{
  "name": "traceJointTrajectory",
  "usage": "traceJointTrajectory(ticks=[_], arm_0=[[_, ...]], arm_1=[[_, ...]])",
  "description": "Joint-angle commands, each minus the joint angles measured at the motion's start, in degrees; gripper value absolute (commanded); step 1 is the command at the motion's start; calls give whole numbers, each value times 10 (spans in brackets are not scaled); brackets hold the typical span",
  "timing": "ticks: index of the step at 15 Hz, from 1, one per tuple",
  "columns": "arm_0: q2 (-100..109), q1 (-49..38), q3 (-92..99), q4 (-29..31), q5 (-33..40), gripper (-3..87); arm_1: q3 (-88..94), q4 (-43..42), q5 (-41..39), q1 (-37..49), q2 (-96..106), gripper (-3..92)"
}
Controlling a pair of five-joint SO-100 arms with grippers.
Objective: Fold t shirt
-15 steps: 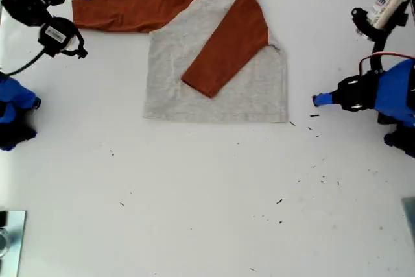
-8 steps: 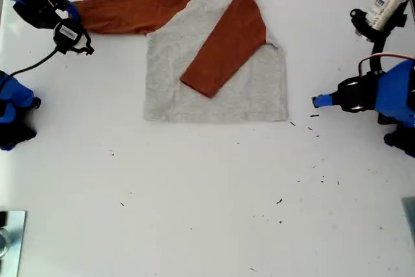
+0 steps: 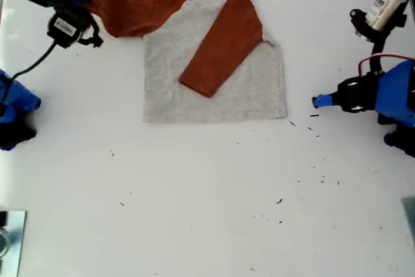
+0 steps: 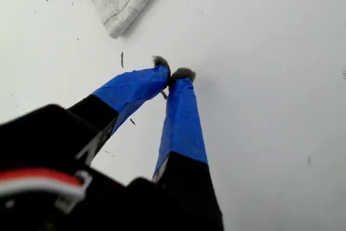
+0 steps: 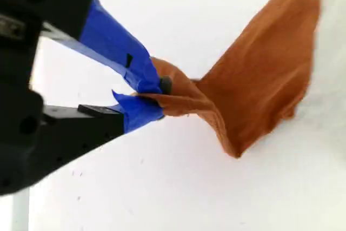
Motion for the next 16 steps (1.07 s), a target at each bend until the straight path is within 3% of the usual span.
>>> traceJointTrajectory(ticks=[1,2,3,4,5,8,11,14,16], arm_0=[[-161,235,-306,31,-34,-3],[-316,319,-559,70,28,109],[-369,379,-650,12,104,361],[-353,388,-633,-6,105,256],[-328,376,-628,26,101,81],[-169,320,-455,68,99,104],[83,279,-62,-54,79,57],[257,283,323,-155,-33,3],[272,344,444,-188,-135,-3]], arm_1=[[31,6,0,4,7,35],[31,6,1,4,7,35],[31,6,2,7,7,35],[31,6,3,8,7,35],[31,6,4,5,7,35],[31,6,4,8,7,35],[31,6,5,7,7,35],[31,6,4,10,7,35],[32,6,6,11,7,35]])
